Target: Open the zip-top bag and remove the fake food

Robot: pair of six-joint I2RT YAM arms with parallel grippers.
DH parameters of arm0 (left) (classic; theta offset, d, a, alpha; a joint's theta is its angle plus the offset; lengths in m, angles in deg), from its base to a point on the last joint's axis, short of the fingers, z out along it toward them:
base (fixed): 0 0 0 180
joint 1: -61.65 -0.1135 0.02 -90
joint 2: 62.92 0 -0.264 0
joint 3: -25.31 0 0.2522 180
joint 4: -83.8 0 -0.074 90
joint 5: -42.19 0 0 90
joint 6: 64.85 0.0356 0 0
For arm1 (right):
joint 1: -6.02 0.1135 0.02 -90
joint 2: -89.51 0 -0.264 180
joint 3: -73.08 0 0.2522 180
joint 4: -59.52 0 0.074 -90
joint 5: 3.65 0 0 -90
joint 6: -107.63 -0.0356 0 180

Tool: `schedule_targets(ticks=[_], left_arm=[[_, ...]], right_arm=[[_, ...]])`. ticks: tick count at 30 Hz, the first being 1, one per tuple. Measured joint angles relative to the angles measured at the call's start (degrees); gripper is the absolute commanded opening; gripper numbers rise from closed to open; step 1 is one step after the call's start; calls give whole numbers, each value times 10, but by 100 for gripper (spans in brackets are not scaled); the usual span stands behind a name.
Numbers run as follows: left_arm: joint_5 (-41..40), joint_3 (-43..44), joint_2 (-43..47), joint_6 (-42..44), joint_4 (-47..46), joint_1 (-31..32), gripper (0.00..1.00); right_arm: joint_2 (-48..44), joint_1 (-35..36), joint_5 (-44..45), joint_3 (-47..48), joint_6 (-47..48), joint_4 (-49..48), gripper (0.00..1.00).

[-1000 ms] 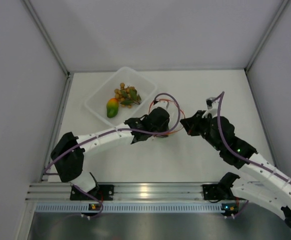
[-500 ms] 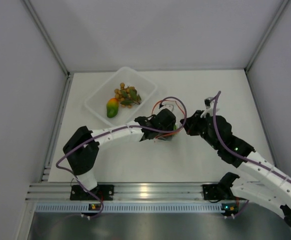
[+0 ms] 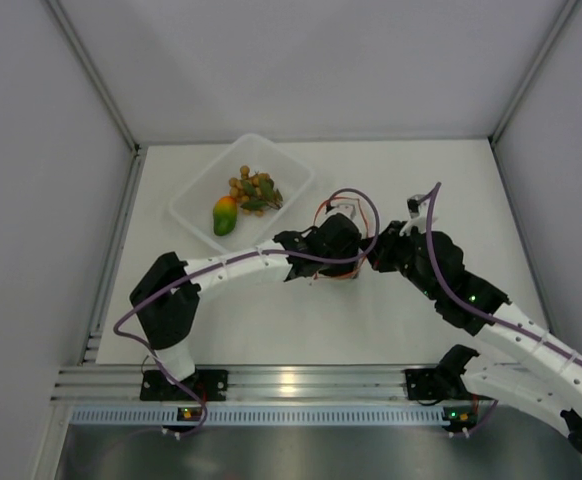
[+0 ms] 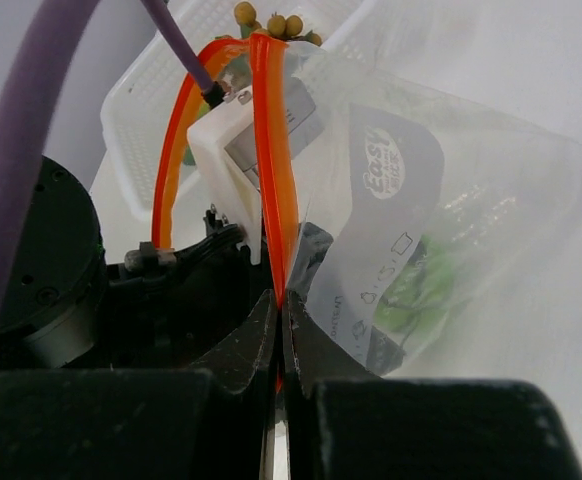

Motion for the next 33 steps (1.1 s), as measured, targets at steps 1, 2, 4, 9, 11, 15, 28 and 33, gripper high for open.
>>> schedule_targets(ticks=[1,2,4,9,11,15,28,33], left_arm=[[1,0,-3,-4,-3,1,54],[3,0,-7,-8,-9,1,54],[5,0,-19,-16,-20,2,55],[18,0,-47,-29,-38,2,55],[22,3,-54,-31,-43,2,55],[24,7,-61,-31,-48,2,50],[39,7,-62,-31,-51,2,43],[48,3,-62,-31,-52,3,43]], right_arm=[[0,0,-2,0,0,0,0],[0,1,-2,0,0,0,0],[0,2,-4,0,0,0,0],[0,7,-8,0,0,0,0],[0,7,-7,0,0,0,0],[0,11,-1,0,1,1,0],[47,71,87,18,8,13,0],[57,81,111,21,10,14,0]])
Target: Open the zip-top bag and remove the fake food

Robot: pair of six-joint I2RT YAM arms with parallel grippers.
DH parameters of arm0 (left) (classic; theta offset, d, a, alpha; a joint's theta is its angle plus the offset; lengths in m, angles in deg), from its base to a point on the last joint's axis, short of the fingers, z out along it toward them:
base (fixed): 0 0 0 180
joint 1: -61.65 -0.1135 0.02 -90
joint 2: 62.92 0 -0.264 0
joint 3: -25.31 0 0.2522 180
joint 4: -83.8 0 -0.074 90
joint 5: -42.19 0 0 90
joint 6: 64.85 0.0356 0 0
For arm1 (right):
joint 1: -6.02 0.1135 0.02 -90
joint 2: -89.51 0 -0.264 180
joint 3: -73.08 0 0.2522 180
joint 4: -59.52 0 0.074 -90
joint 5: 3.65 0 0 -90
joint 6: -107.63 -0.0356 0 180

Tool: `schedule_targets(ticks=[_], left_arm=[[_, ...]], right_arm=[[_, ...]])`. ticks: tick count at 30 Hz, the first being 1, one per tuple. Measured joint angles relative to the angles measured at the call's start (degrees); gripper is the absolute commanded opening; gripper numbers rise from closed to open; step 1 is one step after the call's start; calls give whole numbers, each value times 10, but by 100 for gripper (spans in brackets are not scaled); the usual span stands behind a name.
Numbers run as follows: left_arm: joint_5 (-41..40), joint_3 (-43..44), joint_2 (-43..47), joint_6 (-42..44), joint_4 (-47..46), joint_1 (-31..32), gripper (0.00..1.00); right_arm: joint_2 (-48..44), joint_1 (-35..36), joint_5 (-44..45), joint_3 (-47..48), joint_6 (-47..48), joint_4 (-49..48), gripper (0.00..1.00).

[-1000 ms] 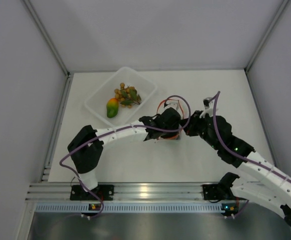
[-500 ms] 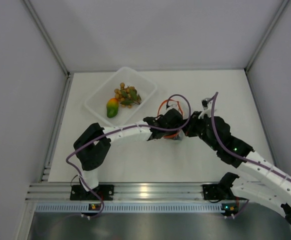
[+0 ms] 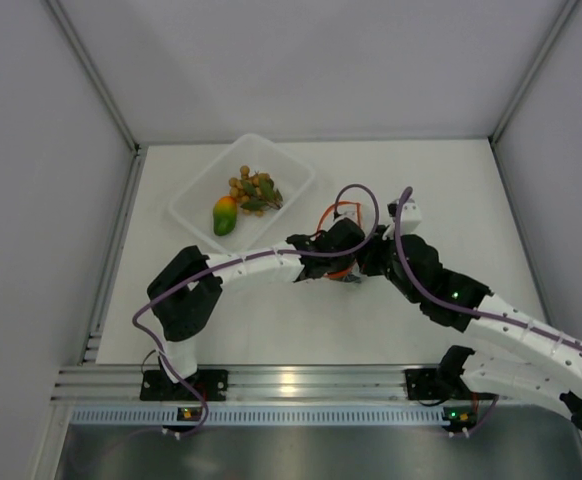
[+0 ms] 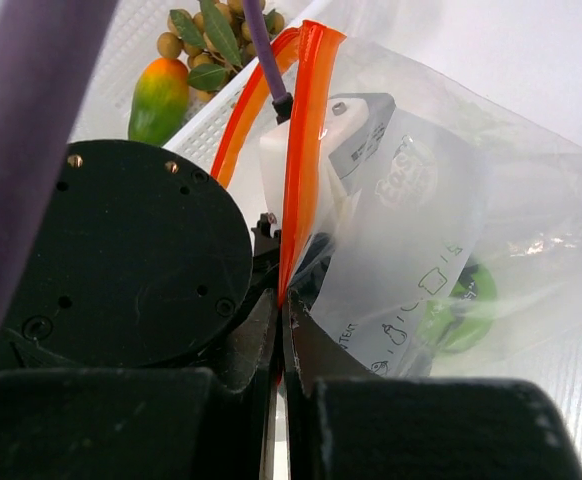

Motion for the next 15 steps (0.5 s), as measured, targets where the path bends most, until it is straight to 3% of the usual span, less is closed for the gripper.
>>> schedule_targets(ticks=[15], left_arm=[[25,-7,-11,-13,-36,3,32]], right_arm=[[14,3,37,7,0,12,0]])
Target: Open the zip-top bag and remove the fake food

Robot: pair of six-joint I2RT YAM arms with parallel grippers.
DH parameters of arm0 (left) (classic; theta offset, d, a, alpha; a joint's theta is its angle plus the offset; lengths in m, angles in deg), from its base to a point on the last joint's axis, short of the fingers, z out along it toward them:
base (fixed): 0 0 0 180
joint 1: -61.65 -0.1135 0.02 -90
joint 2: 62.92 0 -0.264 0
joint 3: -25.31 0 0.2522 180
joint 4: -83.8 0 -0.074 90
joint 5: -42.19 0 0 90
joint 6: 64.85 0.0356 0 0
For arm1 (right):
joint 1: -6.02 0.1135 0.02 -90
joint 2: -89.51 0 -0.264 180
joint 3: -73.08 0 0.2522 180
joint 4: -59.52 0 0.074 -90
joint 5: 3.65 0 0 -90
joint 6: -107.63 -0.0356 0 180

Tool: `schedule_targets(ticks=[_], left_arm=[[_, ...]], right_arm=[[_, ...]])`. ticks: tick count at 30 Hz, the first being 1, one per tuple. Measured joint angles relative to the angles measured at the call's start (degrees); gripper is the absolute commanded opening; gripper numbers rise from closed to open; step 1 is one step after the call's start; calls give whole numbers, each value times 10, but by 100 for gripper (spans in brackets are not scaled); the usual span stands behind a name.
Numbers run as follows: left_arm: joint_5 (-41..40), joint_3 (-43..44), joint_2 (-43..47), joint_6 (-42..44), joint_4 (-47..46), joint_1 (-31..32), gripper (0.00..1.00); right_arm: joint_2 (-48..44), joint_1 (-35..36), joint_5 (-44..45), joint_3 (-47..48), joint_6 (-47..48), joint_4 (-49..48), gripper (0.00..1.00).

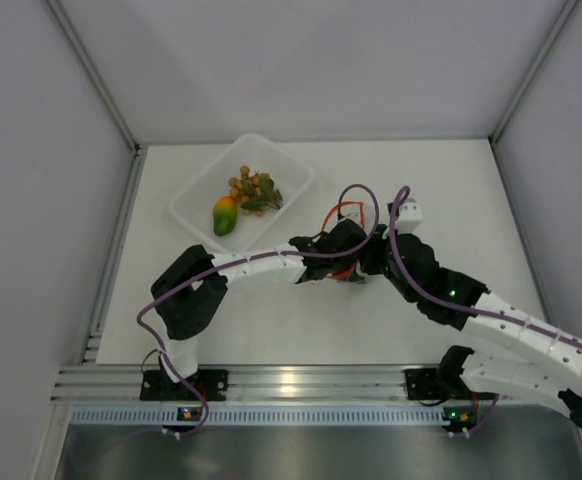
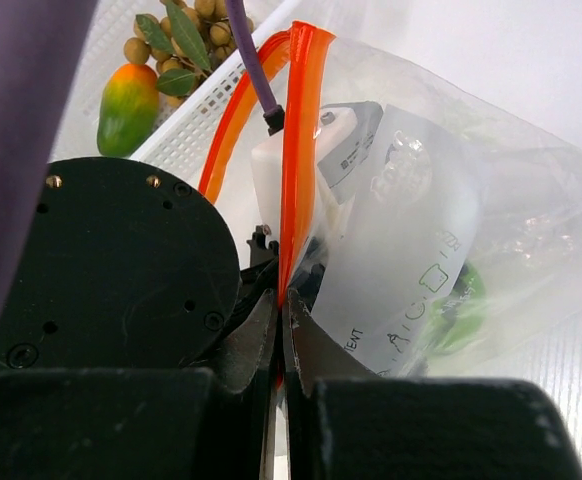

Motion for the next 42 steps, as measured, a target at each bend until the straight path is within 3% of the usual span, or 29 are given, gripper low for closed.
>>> schedule_targets(ticks=[4,7,12,17,42], left_arm=[[14,0,-9,-4,-17,1,32],[23,0,-16,-7,-27,2,20],[35,-3,-17,-12,-38,2,19],[42,-11,-17,-18,-49,2,0],[18,-77,28,11,-62,16,0]], right_arm=[[0,0,8,0,0,8,0],[0,0,14,0,0,16,0],[3,0,18,0,0,17,0],[7,0,20,0,0,17,0],[-88,-6,36,-65,72,10,0]])
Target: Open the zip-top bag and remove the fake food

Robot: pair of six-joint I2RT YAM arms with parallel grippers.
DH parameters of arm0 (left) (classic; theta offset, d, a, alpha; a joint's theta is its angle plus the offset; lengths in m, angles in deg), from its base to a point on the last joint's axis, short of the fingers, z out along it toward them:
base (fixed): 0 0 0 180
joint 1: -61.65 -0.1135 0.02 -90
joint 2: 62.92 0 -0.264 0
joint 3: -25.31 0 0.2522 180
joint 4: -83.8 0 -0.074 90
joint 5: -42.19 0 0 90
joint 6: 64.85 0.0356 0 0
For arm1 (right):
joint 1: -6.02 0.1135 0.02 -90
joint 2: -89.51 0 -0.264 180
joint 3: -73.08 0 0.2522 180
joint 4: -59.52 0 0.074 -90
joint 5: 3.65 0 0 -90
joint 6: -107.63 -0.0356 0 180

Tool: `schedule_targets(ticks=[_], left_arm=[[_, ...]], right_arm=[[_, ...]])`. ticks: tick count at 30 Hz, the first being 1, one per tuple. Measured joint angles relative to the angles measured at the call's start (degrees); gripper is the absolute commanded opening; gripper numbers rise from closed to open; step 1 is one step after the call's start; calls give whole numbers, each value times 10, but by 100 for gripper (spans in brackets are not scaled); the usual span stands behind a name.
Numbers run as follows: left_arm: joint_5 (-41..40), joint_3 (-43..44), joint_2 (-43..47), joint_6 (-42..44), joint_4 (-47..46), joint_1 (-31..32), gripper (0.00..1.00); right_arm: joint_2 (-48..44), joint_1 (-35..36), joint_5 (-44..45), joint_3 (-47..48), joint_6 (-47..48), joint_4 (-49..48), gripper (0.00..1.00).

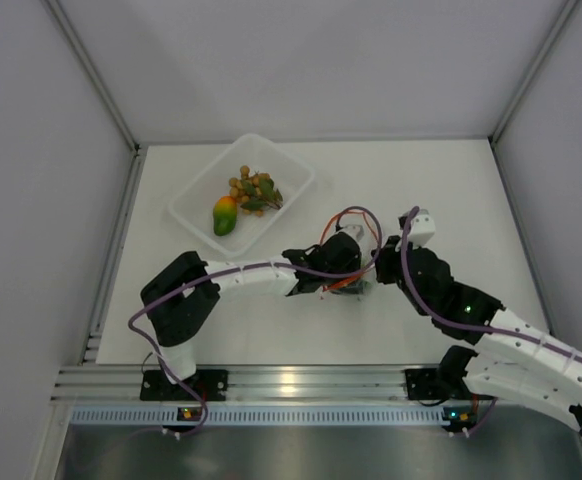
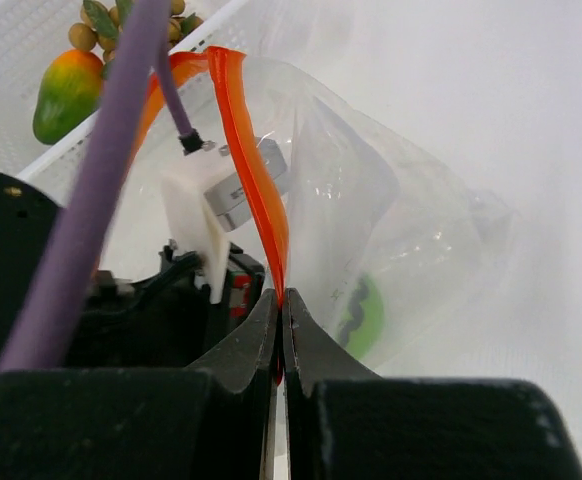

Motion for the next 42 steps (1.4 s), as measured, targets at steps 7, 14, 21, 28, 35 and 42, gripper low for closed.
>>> schedule_targets(ticks=[7,14,21,28,35,42], left_arm=[[16,-29,56,50,-8,0,0],[60,-85,107,107,-49,0,0],[53,-130,173,148,-78,1,0],[-22,-132,217,177,-90,1,0],[-116,-132,235,177,-97,1,0],[-118,-132,238,149,-95,1,0]], right_arm=[[2,-17,-6,0,33,5,0],[64,-94,-84,60,86,42,0],[102,-99,-189,94,140,51,0],[108,-90,-222,94,164,58,0],[95,-78,-210,87,170,69,0],[56,-75,-140,43,164,66,0]])
